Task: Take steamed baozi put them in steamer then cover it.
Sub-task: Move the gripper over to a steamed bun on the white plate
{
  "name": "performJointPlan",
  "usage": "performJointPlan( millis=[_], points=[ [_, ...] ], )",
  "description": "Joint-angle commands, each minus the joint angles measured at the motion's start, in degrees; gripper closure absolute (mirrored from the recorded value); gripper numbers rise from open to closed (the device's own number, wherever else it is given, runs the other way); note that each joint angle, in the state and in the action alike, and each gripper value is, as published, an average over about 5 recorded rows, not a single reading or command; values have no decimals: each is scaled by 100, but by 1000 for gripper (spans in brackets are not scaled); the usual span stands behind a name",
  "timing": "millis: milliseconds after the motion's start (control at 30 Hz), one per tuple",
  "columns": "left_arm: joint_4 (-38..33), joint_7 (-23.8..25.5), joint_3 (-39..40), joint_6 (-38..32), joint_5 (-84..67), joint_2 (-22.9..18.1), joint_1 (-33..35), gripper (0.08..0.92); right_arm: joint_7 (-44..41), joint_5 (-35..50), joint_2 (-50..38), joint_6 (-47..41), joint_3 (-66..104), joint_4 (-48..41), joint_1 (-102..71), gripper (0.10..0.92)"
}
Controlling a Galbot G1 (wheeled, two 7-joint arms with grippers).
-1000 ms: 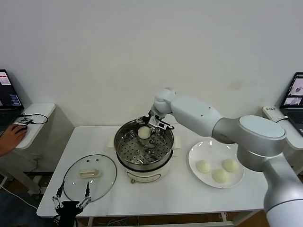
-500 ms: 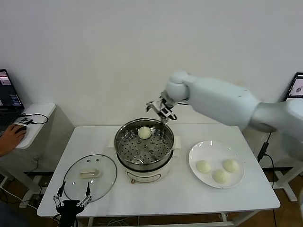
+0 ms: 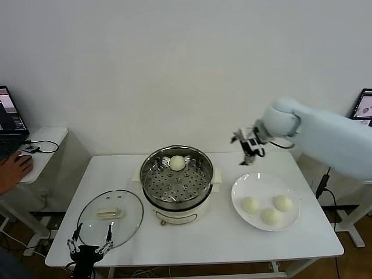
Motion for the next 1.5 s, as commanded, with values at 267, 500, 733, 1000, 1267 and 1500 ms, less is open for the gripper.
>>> performJointPlan(
  millis=[267, 500, 733, 1000, 1267, 1500],
  points=[
    [146, -10, -101, 55, 111, -16, -4, 177, -162, -827, -522, -81, 1216, -45, -2145, 202],
    [153, -19, -152, 38, 177, -60, 49, 177, -152, -1118, -150, -46, 1444, -356, -2590, 203],
    [166, -29, -212, 2, 227, -71, 108, 177, -120, -1214, 214, -53, 1556, -576, -2792, 203],
    [243, -66, -224, -129, 406, -90, 101, 177, -23, -1296, 507, -37, 1589, -826, -2847, 203],
    [275, -68, -208, -129, 386, -95, 78, 177, 16, -1395, 633, -127, 1640, -962, -2896, 221],
    [301, -78, -197, -134, 370, -102, 57, 177, -8, -1429, 610, -142, 1668, -976, -2924, 309]
  ],
)
